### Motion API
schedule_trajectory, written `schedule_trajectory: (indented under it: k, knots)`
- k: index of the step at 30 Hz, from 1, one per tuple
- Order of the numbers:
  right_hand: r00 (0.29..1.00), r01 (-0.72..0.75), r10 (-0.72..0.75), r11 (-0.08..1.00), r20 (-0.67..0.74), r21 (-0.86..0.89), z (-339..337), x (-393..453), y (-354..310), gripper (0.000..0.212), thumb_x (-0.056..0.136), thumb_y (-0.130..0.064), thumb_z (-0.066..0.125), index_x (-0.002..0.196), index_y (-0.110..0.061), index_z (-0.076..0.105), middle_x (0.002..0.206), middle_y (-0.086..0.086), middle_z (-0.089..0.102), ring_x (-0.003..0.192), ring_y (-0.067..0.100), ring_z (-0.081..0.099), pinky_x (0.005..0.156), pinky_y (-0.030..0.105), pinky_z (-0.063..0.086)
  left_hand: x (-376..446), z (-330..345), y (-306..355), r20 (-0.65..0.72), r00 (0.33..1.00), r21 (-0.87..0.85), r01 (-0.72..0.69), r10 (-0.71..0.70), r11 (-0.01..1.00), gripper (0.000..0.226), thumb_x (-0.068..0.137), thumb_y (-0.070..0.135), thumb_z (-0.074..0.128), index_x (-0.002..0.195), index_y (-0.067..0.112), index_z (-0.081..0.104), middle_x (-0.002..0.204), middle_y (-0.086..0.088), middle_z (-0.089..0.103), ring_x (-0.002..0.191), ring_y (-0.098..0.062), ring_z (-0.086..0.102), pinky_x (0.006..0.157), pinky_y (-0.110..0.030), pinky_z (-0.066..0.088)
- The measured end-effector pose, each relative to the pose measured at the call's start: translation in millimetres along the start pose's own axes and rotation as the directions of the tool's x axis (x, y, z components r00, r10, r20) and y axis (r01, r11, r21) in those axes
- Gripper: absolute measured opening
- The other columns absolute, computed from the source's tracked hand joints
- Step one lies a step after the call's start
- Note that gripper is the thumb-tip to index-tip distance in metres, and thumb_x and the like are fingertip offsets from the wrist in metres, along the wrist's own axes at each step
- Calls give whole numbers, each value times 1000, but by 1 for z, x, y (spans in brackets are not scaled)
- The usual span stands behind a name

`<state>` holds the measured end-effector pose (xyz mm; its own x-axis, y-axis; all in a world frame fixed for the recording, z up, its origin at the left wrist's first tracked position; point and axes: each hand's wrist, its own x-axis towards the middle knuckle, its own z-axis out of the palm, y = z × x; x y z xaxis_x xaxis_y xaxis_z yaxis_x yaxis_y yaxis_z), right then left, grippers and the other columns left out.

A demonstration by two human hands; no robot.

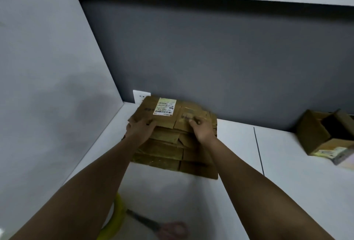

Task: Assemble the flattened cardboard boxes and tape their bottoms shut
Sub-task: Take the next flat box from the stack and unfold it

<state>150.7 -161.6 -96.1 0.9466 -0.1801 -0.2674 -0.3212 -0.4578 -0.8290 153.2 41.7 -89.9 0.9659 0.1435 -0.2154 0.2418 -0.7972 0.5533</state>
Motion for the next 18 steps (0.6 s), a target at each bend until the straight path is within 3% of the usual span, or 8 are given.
schedule_trajectory:
  k: [2,4,7,9,11,13,15,18]
  knots:
    - [995,-25,46,975,-87,222,0,-6,-9,29,98,-32,50,124,-20,54,127,7,58,110,26,55,97,37,45,-7,-4,9,13,999,-200,-27,30,979,52,99,47,34,141,17,34,144,-11,39,128,-32,40,109,-44,31]
    - [981,-73,151,868,-121,492,-2,-18,-20,12,97,-18,52,107,-24,54,110,3,60,95,21,56,82,33,52,-17,-12,16,56,997,-340,-28,49,940,53,98,51,36,140,20,34,140,-8,44,124,-30,45,109,-44,34]
    - [974,-107,212,734,-76,671,-13,-43,-34,24,96,-1,49,96,-22,58,106,4,60,96,24,58,59,26,56,-38,-24,24,93,995,-417,-4,47,909,58,92,63,36,133,23,44,134,-5,52,117,-28,52,107,-48,38]
    - [977,-89,196,744,-89,662,-29,-67,-35,29,95,6,45,103,-15,64,113,8,61,99,26,59,54,23,55,-59,-32,28,-32,999,-293,-45,38,955,55,94,60,32,128,20,48,130,-6,54,114,-28,53,104,-47,40]
    - [977,-65,186,735,-108,674,-53,-97,-30,34,95,9,40,109,-9,66,110,9,62,96,25,59,53,19,54,-83,-41,32,-204,979,-55,-27,15,998,53,96,56,33,133,19,44,135,-10,47,120,-31,47,103,-48,37]
    - [979,-55,176,704,-99,708,-84,-131,-17,34,95,8,40,107,-10,66,109,10,62,89,24,61,56,19,55,-110,-47,34,-199,976,-24,-93,86,995,53,96,51,40,142,26,35,145,-11,34,131,-34,36,108,-49,31]
    - [986,-45,145,703,-81,710,-113,-167,0,33,96,7,40,107,-11,65,112,11,61,84,20,61,62,22,53,-135,-47,39,-26,979,-293,-202,204,934,51,96,44,46,144,37,31,149,-7,29,132,-33,38,110,-49,33]
    - [994,6,68,723,-80,691,-150,-213,26,36,98,5,36,116,-12,62,118,9,60,89,17,60,67,22,51,-185,-35,49,119,941,-790,-104,318,604,45,98,14,49,140,31,43,137,-1,39,114,-26,57,95,-40,50]
